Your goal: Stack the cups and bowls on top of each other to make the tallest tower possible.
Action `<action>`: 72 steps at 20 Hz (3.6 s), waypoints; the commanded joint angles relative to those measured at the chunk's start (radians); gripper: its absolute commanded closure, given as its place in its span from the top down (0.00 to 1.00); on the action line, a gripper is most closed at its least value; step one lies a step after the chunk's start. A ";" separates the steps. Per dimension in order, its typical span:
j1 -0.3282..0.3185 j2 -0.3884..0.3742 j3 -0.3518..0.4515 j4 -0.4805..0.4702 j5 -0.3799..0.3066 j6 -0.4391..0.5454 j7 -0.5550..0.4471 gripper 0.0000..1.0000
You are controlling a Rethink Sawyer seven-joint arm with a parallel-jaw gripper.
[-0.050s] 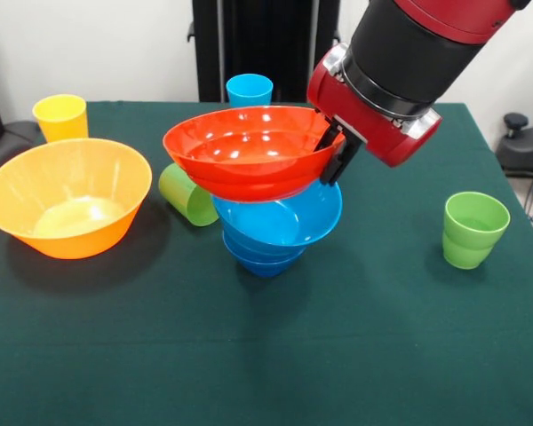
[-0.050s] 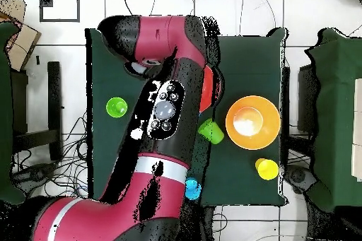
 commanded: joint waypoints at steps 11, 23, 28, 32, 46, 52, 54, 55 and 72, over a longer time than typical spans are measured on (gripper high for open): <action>0.012 -0.011 0.035 0.082 0.036 -0.060 0.228 0.00; 0.010 0.005 0.020 0.054 0.050 -0.052 0.224 0.00; 0.009 0.006 0.019 0.066 0.054 -0.058 0.226 0.00; 0.016 0.006 0.017 0.084 0.056 -0.069 0.237 0.00; 0.024 0.074 -0.025 -0.009 0.074 0.031 0.305 0.00; 0.031 0.088 -0.040 -0.016 0.086 0.041 0.318 0.00; 0.031 0.091 -0.041 -0.016 0.089 0.038 0.318 0.00; 0.031 0.093 -0.042 -0.017 0.091 0.037 0.319 0.00; 0.022 0.146 -0.064 -0.088 0.127 0.060 0.343 0.00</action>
